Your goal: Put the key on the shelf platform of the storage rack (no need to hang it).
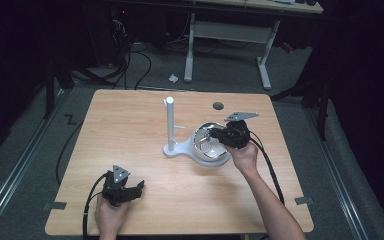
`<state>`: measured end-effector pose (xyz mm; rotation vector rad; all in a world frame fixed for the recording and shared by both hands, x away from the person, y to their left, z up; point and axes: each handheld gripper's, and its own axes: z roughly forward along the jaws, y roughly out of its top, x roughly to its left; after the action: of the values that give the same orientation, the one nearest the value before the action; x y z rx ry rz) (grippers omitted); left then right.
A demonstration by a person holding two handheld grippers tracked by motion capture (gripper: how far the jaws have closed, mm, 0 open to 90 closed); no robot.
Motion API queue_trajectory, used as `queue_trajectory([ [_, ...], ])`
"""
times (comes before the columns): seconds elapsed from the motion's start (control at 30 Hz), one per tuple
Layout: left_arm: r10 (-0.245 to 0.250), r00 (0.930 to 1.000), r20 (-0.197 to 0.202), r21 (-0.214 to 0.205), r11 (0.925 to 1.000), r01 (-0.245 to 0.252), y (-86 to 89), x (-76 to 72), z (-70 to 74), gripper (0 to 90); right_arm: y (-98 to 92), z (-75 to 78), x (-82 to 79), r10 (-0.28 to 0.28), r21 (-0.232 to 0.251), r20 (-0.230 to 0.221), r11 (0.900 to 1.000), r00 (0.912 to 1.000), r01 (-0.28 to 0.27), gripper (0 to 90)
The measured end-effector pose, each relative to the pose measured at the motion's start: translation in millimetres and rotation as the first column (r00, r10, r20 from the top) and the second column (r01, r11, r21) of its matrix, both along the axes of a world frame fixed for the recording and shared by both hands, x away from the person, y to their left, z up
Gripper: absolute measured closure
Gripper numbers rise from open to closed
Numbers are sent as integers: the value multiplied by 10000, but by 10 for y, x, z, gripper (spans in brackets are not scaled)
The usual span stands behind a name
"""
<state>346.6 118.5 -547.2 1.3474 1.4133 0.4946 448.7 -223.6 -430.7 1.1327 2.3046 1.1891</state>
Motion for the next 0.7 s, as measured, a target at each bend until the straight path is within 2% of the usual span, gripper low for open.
queue_trajectory([
  [0.13,3,10000,4,-15,10000,-3,0,0,0,236,50,-21,10,-35,-101,49,9999,10000,35,800],
  [0.23,2,10000,1,-19,10000,-2,1,0,0,235,37,-20,14,-211,186,50,9996,9998,210,699],
  [0.43,-4,10000,0,-29,10000,4,2,0,1,236,-43,-46,-13,-325,-2,79,9995,9994,326,620],
  [0.7,0,10000,4,-18,10000,0,0,0,0,236,-156,19,-68,-383,61,210,9993,9990,381,572],
])
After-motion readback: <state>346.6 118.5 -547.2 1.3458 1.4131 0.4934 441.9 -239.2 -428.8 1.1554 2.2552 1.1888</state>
